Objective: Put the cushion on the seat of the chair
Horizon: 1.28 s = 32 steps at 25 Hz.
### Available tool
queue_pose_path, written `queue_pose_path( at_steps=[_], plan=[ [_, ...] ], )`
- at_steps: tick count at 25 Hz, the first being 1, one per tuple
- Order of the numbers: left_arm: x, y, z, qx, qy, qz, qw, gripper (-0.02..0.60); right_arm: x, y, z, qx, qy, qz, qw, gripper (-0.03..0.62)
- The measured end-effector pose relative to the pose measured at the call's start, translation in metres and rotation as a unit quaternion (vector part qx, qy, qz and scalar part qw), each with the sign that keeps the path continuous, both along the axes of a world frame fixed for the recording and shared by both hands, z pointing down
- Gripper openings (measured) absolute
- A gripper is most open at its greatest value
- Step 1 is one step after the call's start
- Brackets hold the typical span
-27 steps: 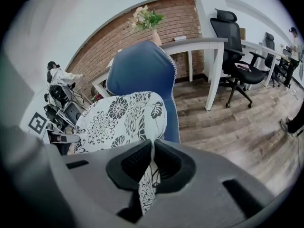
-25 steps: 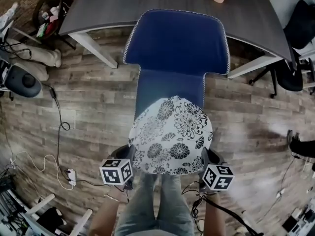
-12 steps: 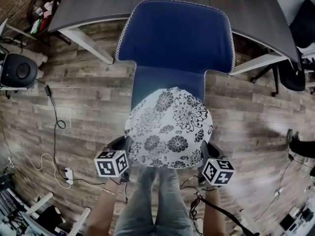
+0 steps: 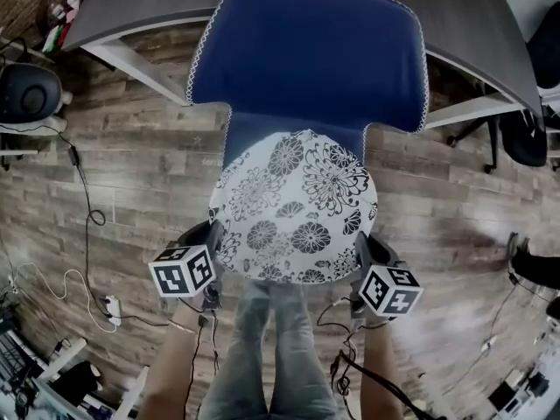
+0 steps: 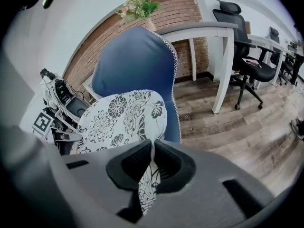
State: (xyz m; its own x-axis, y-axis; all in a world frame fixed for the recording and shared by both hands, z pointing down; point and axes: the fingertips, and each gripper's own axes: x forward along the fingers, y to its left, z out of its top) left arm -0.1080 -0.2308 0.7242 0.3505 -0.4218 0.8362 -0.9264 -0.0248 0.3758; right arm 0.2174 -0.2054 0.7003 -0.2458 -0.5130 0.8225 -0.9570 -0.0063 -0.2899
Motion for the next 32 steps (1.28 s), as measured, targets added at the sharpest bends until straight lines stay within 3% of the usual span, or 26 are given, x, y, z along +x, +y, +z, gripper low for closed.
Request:
queue_pose_path(
  at_steps=[8, 32],
  plan=[
    [-0.003, 0.006, -0.010, 0.003, 0.014, 0.011, 0.9998, 0.020, 0.004, 0.010, -0.018, 0.003, 0.005, 0.019, 1.000, 0.021],
    [-0.008, -0.006, 0.036, -0.014, -0.011, 0.008, 0.9998, 0.020, 0.016, -0.004, 0.027, -0.026, 0.017, 0.017, 0.999, 0.023]
  ],
)
